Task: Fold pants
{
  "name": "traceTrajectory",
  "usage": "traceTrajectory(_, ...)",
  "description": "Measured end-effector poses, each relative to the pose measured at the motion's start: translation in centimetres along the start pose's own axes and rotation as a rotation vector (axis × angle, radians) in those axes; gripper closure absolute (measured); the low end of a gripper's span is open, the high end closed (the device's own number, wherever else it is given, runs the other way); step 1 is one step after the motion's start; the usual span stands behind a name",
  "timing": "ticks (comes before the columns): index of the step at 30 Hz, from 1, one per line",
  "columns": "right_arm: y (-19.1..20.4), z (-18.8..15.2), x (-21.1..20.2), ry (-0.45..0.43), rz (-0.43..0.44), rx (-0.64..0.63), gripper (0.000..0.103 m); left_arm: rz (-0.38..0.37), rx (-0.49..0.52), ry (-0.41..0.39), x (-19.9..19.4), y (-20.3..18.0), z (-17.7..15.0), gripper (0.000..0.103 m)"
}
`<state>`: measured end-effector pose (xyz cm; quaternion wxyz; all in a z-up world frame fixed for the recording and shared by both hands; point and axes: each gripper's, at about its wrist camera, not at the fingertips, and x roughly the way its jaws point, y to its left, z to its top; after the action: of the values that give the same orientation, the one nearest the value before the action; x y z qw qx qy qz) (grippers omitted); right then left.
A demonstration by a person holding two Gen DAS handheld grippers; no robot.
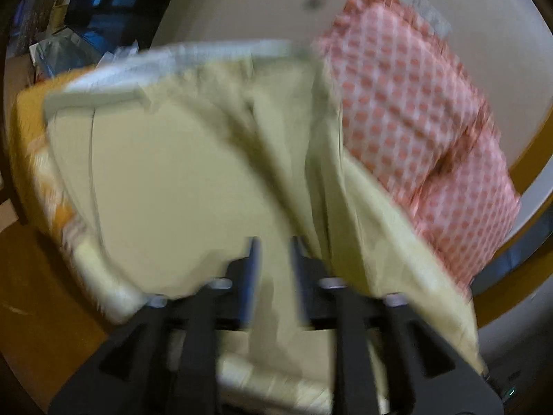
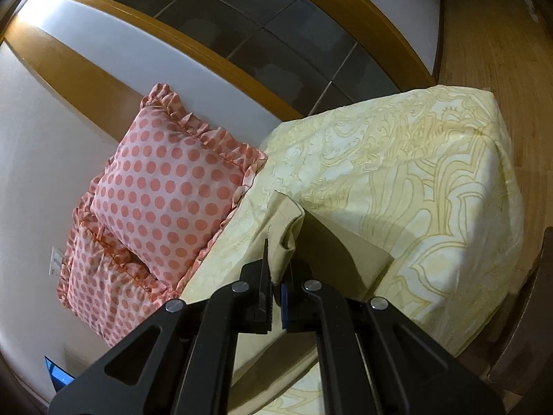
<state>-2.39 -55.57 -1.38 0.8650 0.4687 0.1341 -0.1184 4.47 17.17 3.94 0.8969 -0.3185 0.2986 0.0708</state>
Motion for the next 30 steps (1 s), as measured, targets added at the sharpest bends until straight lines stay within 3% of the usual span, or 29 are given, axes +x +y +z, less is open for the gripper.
traceTrajectory(2,0.1,0.0,0.2,0.002,-0.007,-0.006,0.1,0.02,0.007,-0.055,0.1,-1.3,2.8,0.018)
traceTrajectory(3,0.1,0.0,0.3,0.003,-0.011,-0.009,0.1,0.023,0.028,-0.076,0.6,-2.1,4.3,0.017)
traceTrajectory(5,0.0,-0.1,0.5,0.008,-0.016,-0.002,0.1,0.064,0.097,-0.036,3.2,-4.8,7.5,0.013)
traceTrajectory(7,-0.3,-0.2,0.8,0.011,-0.021,0.004,0.1,0.123,0.161,0.047,6.9,-7.1,9.8,0.013)
traceTrajectory(10,-0.6,-0.3,1.0,0.017,-0.027,0.007,0.1,0.311,0.264,0.176,14.1,-10.5,12.5,0.015)
traceTrajectory(17,-0.9,-0.2,2.0,0.033,-0.026,0.005,0.1,0.715,0.456,0.347,25.4,-11.6,10.8,0.023)
traceTrajectory(18,-0.9,-0.2,2.1,0.033,-0.024,0.005,0.1,0.758,0.484,0.351,26.3,-11.5,10.4,0.034)
traceTrajectory(19,-0.8,-0.2,2.1,0.033,-0.022,0.005,0.1,0.756,0.488,0.356,26.8,-11.3,10.1,0.043)
traceTrajectory(21,-0.8,-0.2,2.0,0.034,-0.019,0.003,0.1,0.646,0.421,0.332,25.5,-11.0,10.7,0.099)
traceTrajectory(25,-0.9,-0.2,1.6,0.035,0.0,0.007,0.1,0.452,0.309,0.154,17.6,-9.7,12.7,0.101)
traceTrajectory(28,-0.8,-0.3,1.4,0.033,0.01,-0.001,0.1,0.274,0.192,-0.012,7.0,-6.0,12.6,0.101)
traceTrajectory(30,-0.8,-0.3,1.3,0.032,0.014,-0.005,0.1,0.205,0.127,-0.079,1.4,-3.3,11.5,0.101)
